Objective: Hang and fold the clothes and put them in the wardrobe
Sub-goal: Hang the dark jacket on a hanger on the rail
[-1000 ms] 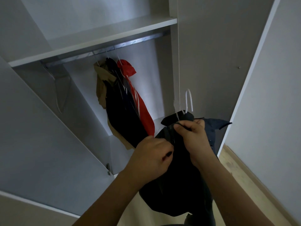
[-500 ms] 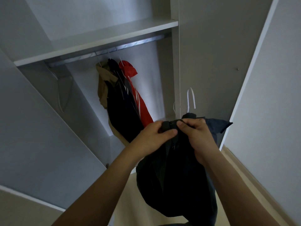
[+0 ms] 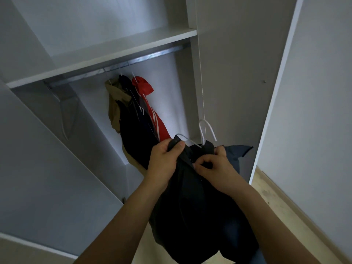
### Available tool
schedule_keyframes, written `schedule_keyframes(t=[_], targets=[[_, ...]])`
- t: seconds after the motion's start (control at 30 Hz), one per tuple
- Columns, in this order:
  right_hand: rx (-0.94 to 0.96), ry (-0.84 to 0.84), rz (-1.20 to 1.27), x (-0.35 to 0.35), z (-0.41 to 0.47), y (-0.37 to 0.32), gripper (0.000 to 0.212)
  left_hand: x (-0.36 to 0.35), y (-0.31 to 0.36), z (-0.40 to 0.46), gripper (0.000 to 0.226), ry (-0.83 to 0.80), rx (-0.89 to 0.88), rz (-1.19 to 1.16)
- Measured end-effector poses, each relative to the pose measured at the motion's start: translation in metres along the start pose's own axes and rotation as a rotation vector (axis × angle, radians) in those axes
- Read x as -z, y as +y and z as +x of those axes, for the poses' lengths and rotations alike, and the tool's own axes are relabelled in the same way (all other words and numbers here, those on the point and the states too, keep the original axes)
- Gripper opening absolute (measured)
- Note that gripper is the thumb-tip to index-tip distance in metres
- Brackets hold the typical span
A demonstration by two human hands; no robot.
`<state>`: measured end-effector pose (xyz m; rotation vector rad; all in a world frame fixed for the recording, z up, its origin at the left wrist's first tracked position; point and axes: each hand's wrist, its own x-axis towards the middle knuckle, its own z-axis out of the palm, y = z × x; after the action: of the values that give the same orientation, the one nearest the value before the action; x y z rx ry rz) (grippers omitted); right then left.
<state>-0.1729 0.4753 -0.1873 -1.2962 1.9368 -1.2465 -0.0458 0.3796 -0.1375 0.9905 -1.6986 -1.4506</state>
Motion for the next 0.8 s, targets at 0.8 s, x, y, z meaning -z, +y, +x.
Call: schedule_keyframes(t=[0.8], targets=[[-0.128, 0.257, 0.015, 0.027, 0.048, 0.038, 0.024, 0.042, -0.012, -0.025, 0.014, 0.449, -0.107, 0.082]])
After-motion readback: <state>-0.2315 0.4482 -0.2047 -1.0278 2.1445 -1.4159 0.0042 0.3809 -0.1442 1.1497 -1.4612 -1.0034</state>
